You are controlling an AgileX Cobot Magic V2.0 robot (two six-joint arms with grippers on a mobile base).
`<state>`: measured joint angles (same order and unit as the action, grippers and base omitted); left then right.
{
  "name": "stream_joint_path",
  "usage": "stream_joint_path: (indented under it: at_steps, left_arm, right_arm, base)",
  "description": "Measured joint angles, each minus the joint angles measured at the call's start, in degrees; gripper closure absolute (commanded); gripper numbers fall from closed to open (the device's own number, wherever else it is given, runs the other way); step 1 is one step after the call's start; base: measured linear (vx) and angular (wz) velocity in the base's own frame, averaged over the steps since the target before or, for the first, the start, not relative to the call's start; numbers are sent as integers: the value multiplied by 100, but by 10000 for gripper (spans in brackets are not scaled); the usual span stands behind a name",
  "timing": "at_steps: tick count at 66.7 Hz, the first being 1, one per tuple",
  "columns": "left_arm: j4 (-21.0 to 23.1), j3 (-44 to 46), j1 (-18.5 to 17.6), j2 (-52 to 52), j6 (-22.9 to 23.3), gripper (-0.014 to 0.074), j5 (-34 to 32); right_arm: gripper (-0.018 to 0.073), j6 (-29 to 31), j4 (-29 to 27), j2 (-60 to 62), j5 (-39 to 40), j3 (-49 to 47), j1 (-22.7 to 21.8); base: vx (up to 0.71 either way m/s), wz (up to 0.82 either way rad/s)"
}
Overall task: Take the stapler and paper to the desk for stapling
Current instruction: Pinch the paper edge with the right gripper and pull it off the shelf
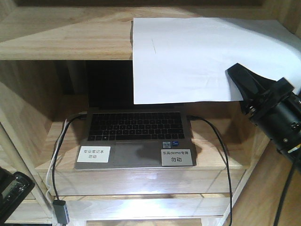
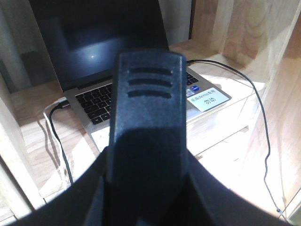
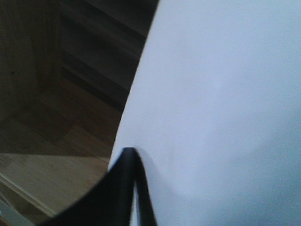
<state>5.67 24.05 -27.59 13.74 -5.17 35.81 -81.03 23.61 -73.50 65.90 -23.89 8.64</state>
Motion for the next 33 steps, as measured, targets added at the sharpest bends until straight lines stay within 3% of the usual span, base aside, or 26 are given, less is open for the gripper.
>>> stream_joint_path:
  at_steps: [7, 33]
  left_arm:
    - [0, 0, 0, 0, 0, 603, 0]
    - [0, 0, 0, 0, 0, 603, 0]
  right_arm:
    - [571, -285, 55, 265, 0, 0, 6]
    - [568, -212, 605, 1922, -301, 0, 18]
  base:
    - [0, 0]
    - [0, 0]
